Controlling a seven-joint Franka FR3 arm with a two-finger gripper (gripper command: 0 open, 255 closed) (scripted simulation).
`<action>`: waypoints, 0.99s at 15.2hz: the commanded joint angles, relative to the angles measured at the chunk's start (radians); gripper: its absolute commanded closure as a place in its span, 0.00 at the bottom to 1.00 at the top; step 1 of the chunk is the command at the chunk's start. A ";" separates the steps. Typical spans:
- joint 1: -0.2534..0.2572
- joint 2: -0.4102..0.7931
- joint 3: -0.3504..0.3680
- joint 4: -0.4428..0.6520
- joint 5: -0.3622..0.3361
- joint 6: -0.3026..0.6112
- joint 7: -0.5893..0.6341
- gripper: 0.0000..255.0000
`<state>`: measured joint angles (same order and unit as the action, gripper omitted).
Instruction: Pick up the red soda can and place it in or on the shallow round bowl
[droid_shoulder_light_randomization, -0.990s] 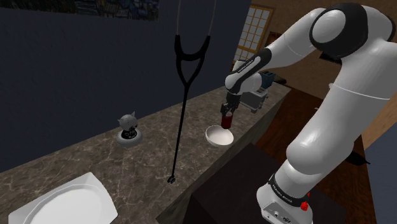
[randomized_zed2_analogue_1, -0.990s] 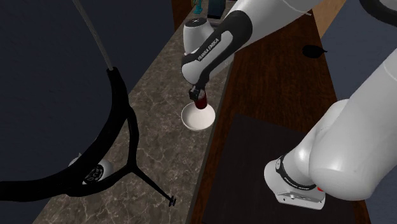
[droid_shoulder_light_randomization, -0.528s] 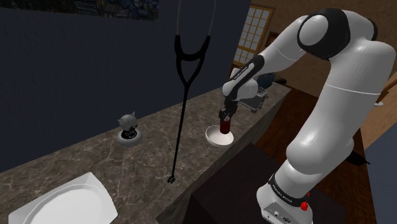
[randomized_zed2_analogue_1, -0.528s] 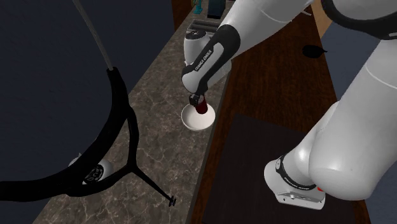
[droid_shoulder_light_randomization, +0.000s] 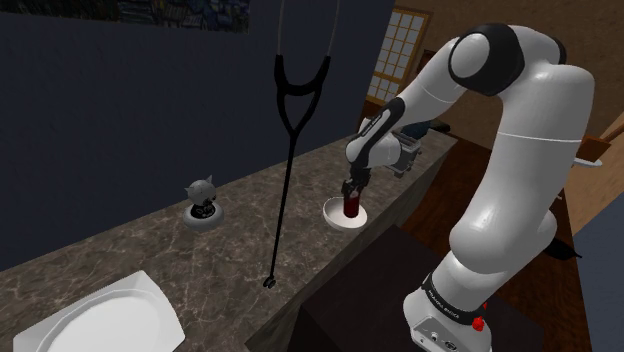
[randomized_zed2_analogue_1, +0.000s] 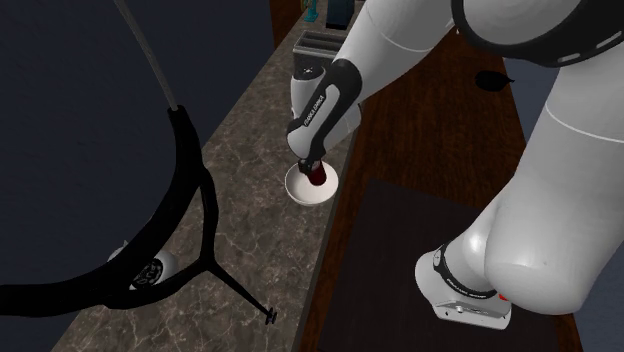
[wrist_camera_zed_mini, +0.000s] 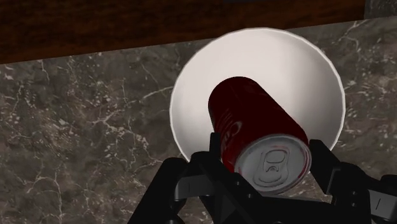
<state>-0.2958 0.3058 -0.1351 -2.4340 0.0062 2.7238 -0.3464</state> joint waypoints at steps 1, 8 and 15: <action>0.001 0.006 0.002 0.001 0.001 0.006 0.002 1.00; 0.001 0.006 0.002 0.001 0.001 0.006 0.002 0.00; 0.014 -0.097 -0.012 -0.006 -0.022 -0.090 0.018 0.00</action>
